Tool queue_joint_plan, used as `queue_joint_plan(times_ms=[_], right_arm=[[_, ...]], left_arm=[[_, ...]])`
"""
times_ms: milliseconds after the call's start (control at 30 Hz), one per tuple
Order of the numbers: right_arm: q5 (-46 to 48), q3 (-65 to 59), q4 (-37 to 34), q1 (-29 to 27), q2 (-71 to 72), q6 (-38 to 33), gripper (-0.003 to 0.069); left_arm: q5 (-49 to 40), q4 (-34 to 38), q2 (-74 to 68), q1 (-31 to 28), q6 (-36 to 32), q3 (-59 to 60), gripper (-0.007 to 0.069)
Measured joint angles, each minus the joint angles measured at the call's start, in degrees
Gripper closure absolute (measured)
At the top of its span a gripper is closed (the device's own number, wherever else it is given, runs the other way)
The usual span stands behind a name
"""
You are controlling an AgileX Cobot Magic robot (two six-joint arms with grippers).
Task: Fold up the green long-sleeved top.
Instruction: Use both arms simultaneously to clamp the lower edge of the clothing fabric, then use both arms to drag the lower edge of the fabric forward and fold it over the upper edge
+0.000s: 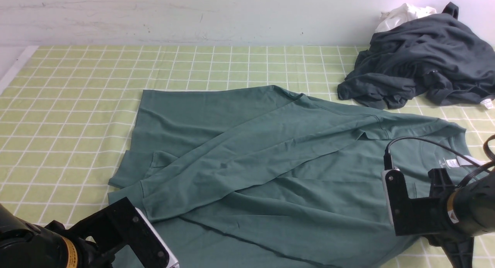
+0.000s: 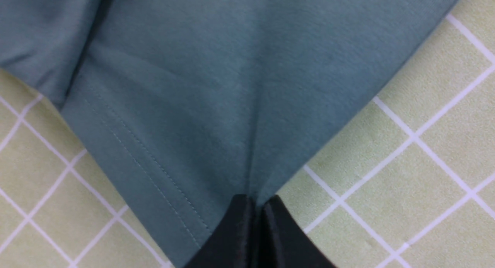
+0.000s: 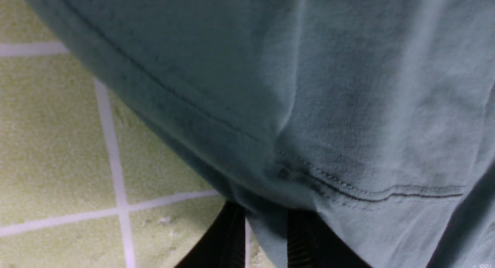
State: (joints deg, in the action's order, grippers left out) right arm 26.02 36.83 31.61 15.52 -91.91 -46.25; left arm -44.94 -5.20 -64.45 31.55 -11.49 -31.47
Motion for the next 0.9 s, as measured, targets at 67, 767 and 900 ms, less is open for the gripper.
queue_joint_plan(times_ms=[67, 767, 900], right_arm=[[-0.21, 0.1, 0.0, 0.0, -0.15, 0.34, 0.0505], [-0.16, 2.89, 4.76, -1.71, 11.71, 22.76, 0.066], [-6.48, 10.11, 6.41, -5.34, 5.58, 30.46, 0.066]], left_arm=[[0.0, 0.0, 0.0, 0.0, 0.0, 0.0, 0.0626], [1.99, -12.16, -2.47, -7.22, 21.41, -17.09, 0.0625], [8.11, -12.52, -12.5, -11.69, 22.16, -23.59, 0.0625]])
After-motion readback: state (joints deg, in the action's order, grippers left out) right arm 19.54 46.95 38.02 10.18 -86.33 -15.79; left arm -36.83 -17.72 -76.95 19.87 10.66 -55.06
